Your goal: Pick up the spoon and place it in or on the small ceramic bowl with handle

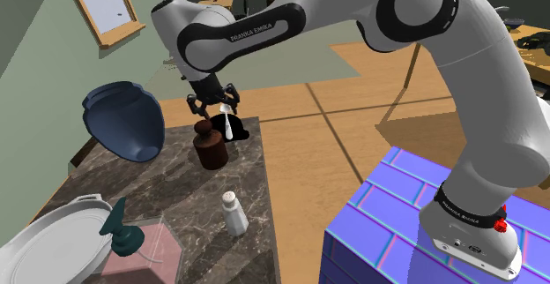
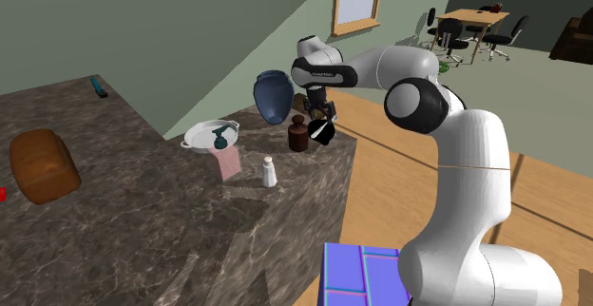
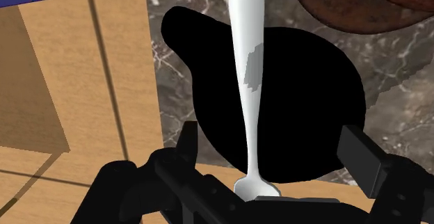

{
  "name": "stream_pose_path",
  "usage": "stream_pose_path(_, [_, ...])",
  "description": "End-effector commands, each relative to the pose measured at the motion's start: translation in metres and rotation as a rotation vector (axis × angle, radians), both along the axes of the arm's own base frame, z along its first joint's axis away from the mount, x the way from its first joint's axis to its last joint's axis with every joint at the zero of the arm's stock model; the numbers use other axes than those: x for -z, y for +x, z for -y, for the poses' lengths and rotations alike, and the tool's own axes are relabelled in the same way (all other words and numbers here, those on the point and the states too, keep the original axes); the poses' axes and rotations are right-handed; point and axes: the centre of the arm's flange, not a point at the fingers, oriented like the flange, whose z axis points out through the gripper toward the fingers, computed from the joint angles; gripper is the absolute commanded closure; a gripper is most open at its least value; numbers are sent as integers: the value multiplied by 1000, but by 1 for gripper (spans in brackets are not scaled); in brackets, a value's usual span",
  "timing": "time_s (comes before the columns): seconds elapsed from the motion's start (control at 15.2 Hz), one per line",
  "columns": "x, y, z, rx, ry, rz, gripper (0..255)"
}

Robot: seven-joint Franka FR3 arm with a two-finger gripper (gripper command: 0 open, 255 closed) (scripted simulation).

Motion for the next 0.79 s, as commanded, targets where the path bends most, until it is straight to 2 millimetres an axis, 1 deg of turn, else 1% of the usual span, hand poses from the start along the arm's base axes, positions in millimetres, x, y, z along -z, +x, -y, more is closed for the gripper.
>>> stream_pose_path(0.0, [-13, 0, -3, 0, 0, 0, 0])
stream_pose_path(0.2, [-49, -1, -11, 0, 0, 0, 0])
stream_pose_path(0.73, [-49, -1, -11, 0, 0, 0, 0])
